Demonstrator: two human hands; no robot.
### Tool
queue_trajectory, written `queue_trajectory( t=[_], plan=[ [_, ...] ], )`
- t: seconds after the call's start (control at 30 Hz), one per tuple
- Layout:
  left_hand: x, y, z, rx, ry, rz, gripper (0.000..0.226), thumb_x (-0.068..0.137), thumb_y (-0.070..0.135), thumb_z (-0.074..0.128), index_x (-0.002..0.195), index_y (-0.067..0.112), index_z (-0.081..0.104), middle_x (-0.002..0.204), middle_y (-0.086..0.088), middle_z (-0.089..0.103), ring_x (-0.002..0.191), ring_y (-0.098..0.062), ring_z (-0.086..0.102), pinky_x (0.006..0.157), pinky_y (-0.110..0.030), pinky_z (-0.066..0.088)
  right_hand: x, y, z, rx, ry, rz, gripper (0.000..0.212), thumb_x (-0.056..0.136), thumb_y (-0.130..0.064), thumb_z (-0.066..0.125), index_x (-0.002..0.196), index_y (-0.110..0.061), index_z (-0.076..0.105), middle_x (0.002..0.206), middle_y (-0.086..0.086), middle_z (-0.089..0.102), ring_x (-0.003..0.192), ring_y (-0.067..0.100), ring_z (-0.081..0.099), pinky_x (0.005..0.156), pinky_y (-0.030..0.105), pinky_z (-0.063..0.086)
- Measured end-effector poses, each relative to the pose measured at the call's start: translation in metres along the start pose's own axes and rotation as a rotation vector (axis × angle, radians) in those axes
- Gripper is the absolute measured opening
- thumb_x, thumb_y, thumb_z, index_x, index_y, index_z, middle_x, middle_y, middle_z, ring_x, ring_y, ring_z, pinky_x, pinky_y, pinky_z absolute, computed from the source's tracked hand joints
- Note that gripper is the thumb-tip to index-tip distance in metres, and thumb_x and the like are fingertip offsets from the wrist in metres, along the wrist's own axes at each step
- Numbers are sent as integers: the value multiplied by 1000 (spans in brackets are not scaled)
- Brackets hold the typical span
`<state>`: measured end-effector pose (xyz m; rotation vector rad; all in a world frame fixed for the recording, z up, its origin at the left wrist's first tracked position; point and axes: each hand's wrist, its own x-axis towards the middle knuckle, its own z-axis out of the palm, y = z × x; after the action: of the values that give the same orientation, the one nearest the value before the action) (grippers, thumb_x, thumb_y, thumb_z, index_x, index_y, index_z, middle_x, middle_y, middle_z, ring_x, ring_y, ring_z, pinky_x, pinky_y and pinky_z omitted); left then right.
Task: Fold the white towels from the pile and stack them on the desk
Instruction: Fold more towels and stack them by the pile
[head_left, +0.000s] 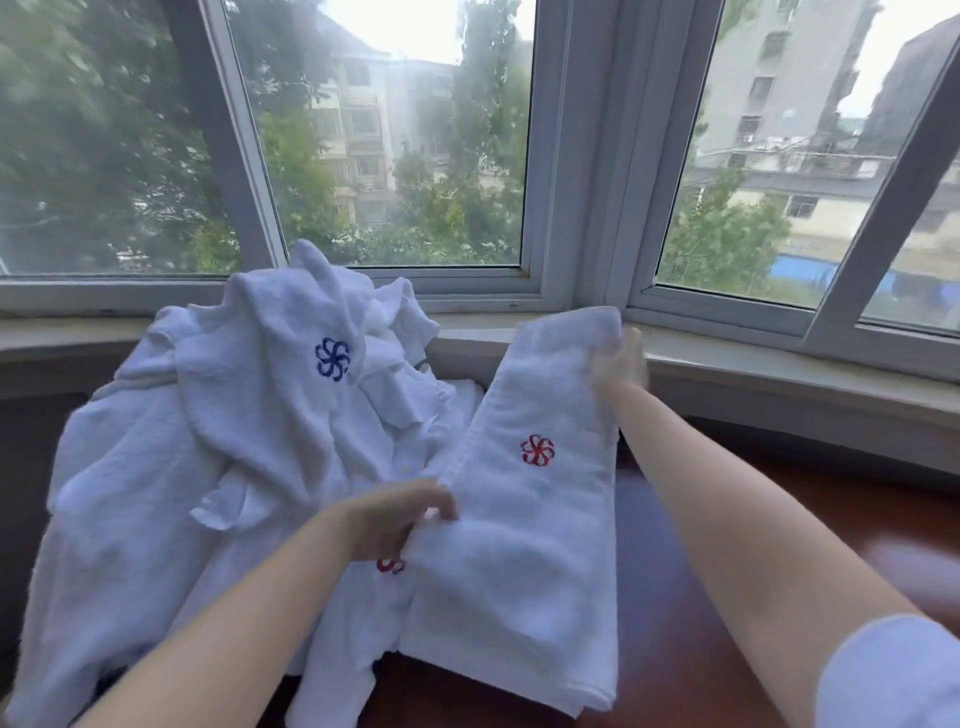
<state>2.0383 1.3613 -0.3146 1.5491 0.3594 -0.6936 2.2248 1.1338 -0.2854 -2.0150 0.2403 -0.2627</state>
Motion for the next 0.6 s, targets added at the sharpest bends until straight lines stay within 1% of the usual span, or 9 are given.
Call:
queue_trajectory(
  t=[0.07,0.13,0.17,0.23,0.37,0.43,0.5,0.53,0.6],
  plan=[
    [9,-8,2,99,65,-24,13,84,10,53,90,18,61,70,-1,65,60,-18,62,50,-20,43,-1,29,13,-191,-124,243,57,93,-23,53,142,-7,28,138,18,46,123,37,48,98,40,43],
    [14,-9,0,92,97,-30,24,75,21,61,98,17,65,87,-8,68,79,-25,63,67,-27,42,-14,56,23,-291,-161,352,58,91,-27,55,139,-3,32,139,19,44,127,37,45,105,41,39],
    [17,-8,-2,71,113,-51,34,73,25,63,106,15,65,97,-12,69,89,-29,63,74,-32,41,-23,66,26,-313,-145,342,58,91,-32,55,137,-2,35,139,20,44,127,37,43,105,40,37],
    [17,-7,-1,37,104,-62,35,83,24,64,115,11,64,106,-15,68,94,-31,63,80,-37,44,-39,76,27,-322,-94,269,56,92,-36,54,134,-3,40,136,21,44,125,38,43,102,39,36],
    [11,-7,12,-279,12,28,29,97,7,47,124,-1,57,115,-22,62,88,-30,61,72,-38,56,-75,79,19,-233,-63,234,52,90,-34,55,133,-9,39,129,18,50,116,37,52,95,41,44],
    [4,-5,20,-470,-51,71,26,98,1,41,117,-5,58,109,-20,62,87,-26,60,66,-32,58,-99,74,13,-131,-140,262,63,90,-35,58,143,-15,30,132,12,52,115,32,53,94,36,44],
    [-5,0,29,-617,-99,112,26,97,-4,38,100,-10,63,97,-19,65,83,-24,63,65,-27,58,-118,64,5,99,-228,283,75,88,-33,63,149,-23,20,132,2,51,107,23,53,91,31,41],
    [-9,1,32,-684,-113,125,31,97,-5,38,87,-11,67,86,-19,67,74,-23,67,59,-24,58,-124,57,-2,220,-266,292,78,87,-30,65,150,-25,19,130,-2,50,104,19,54,91,32,42],
    [-17,0,38,-747,-105,140,42,97,-6,40,68,-10,70,67,-15,68,53,-18,67,47,-20,54,-134,47,-17,387,-294,266,76,84,-23,68,148,-22,26,137,1,49,112,22,57,101,42,45]
  ],
)
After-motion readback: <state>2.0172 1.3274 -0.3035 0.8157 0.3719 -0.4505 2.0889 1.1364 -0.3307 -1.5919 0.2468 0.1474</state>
